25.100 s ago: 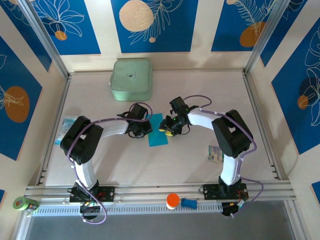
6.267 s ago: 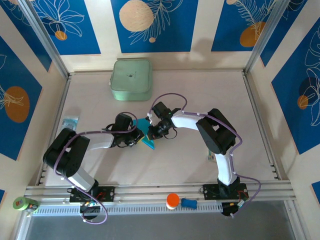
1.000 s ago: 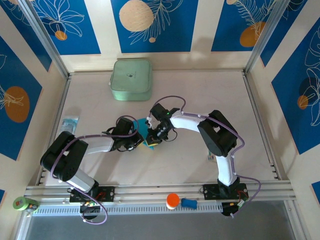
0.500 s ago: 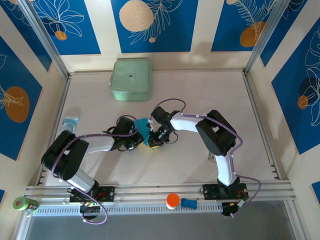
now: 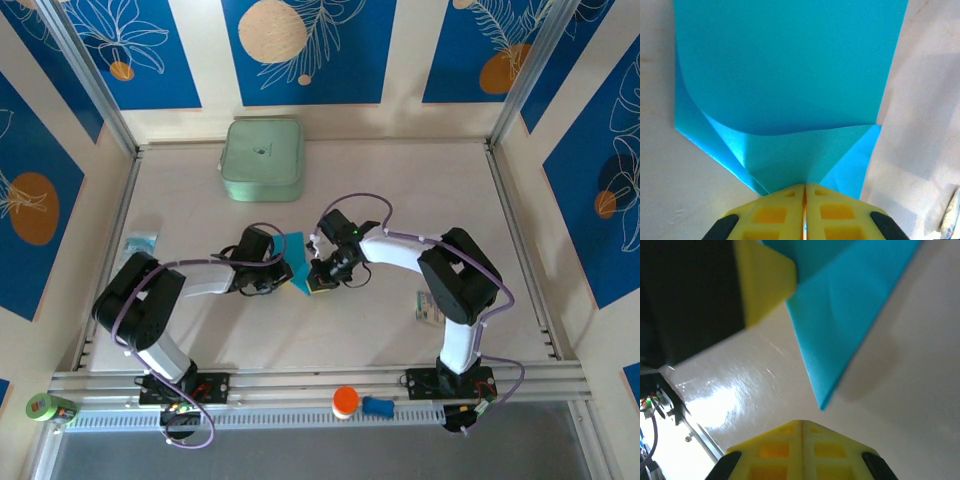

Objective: Fold a paper plane with a square sheet of paper (pick it up from the middle)
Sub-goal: Third fold the triangle at the center of the table.

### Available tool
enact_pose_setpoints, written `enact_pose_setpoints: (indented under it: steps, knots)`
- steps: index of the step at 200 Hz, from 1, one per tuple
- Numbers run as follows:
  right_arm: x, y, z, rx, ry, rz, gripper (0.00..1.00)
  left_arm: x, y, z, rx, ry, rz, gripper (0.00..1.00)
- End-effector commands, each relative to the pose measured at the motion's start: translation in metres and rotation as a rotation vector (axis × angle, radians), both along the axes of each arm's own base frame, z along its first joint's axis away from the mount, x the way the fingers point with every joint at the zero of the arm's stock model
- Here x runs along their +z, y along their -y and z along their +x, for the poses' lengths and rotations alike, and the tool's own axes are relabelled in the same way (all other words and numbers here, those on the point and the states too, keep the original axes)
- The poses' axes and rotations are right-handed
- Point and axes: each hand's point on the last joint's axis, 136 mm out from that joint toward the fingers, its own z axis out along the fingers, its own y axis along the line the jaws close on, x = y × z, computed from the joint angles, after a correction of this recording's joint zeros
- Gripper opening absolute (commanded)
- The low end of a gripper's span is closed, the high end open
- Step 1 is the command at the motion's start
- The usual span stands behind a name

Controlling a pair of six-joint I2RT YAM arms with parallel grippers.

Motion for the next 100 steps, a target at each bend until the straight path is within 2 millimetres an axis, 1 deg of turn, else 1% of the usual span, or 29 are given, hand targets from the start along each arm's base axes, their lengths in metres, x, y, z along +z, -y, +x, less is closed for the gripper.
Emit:
enact_pose_setpoints:
  steps: [1, 21, 46, 63, 100]
  knots:
    - [0.005, -0.012, 0.016, -0.023, 0.031, 0.012, 0.04, -0.017, -0.011, -0.009, -0.043, -0.042, 0.070, 0.10]
    - [-0.004, -0.018, 0.020, -0.024, 0.019, -0.002, 0.03, -0.018, -0.011, -0.009, -0.041, -0.050, 0.062, 0.10]
    - [-0.015, -0.024, 0.024, -0.019, 0.005, -0.024, 0.03, -0.012, -0.009, -0.006, -0.035, -0.042, 0.042, 0.11]
    - [-0.022, -0.023, 0.024, -0.022, -0.006, -0.043, 0.03, -0.002, -0.004, -0.003, -0.043, -0.020, 0.020, 0.11]
    - [-0.038, -0.012, 0.020, -0.037, -0.031, -0.116, 0.02, 0.026, 0.005, 0.007, -0.061, 0.054, -0.031, 0.14]
